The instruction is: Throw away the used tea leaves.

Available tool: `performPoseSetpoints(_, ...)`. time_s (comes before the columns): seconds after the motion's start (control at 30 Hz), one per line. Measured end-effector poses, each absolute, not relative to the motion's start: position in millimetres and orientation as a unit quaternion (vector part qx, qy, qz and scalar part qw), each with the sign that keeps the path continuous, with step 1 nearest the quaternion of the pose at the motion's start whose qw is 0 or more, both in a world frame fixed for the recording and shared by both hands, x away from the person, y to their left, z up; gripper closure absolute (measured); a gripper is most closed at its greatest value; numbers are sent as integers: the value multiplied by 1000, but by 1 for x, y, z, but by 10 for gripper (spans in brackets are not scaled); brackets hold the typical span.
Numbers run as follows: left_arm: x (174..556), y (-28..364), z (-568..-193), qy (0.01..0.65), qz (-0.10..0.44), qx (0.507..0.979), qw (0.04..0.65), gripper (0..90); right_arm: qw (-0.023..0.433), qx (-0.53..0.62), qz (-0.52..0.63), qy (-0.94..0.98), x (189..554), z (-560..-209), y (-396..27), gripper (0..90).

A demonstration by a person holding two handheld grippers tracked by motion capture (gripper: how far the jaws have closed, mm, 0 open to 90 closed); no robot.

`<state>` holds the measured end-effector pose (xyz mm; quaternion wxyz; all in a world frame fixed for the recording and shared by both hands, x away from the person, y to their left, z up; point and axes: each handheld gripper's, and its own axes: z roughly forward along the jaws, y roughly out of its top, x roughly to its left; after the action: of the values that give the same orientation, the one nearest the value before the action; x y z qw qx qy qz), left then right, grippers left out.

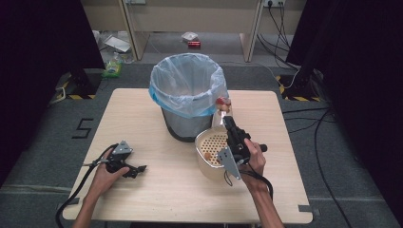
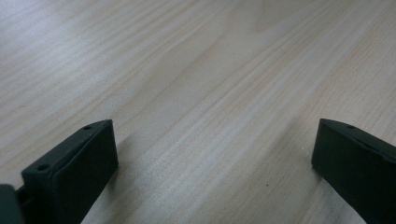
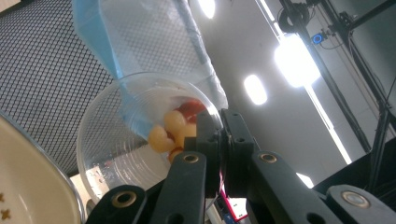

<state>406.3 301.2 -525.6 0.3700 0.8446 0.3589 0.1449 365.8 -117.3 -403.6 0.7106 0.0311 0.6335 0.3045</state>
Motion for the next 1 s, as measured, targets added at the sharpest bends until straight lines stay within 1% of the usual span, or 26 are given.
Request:
performPoseSetpoints(0.13,406,301,-526,359,145,845,370,0,720,32,304,623,363,-399,-121,877)
performPoseSetpoints(0.5,406,301,-526,359,145,845,370,0,728,29,315,609,361,-392,-118,876)
performPoseSetpoints(0.8,406,301,-526,359,145,845,370,0,722,27,317,615,360,-397,-117,875)
performPoseSetpoints(1.0,406,301,-526,359,145,845,370,0,747,2,308,590,358,-396,-116,875)
